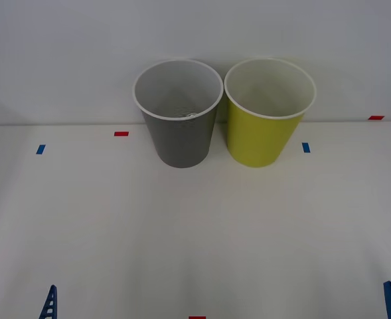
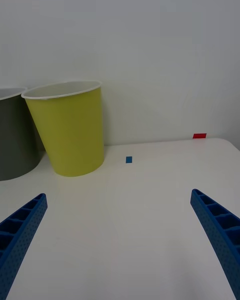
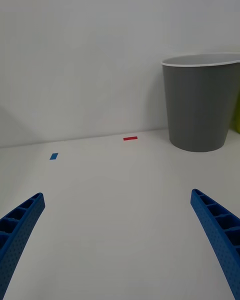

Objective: Put cans in the gray bin and PET bottles in the light green bin.

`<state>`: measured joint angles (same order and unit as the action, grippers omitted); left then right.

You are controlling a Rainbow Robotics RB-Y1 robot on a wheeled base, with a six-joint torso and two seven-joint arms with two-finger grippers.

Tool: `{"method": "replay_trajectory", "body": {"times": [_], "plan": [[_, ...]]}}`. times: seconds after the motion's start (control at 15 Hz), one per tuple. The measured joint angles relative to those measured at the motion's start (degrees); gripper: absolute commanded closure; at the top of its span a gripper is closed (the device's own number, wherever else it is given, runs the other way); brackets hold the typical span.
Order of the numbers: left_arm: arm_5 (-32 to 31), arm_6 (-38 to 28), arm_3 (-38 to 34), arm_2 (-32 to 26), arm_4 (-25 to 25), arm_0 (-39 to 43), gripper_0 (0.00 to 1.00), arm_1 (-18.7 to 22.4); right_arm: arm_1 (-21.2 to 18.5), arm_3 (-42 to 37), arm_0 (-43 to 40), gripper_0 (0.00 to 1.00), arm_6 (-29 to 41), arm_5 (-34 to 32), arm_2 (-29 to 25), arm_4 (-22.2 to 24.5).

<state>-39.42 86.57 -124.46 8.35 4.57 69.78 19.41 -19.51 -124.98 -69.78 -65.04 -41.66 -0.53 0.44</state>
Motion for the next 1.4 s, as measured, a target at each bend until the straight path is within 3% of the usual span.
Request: {"method": "replay_trajectory", "body": {"times": [1.4], "plan": [[-0.8,0.0,0.0,0.5,-0.6,0.8,0.00,-0.1,0.0,0.0,0.0,0.00,0.0,0.0,0.0,0.0]]}}
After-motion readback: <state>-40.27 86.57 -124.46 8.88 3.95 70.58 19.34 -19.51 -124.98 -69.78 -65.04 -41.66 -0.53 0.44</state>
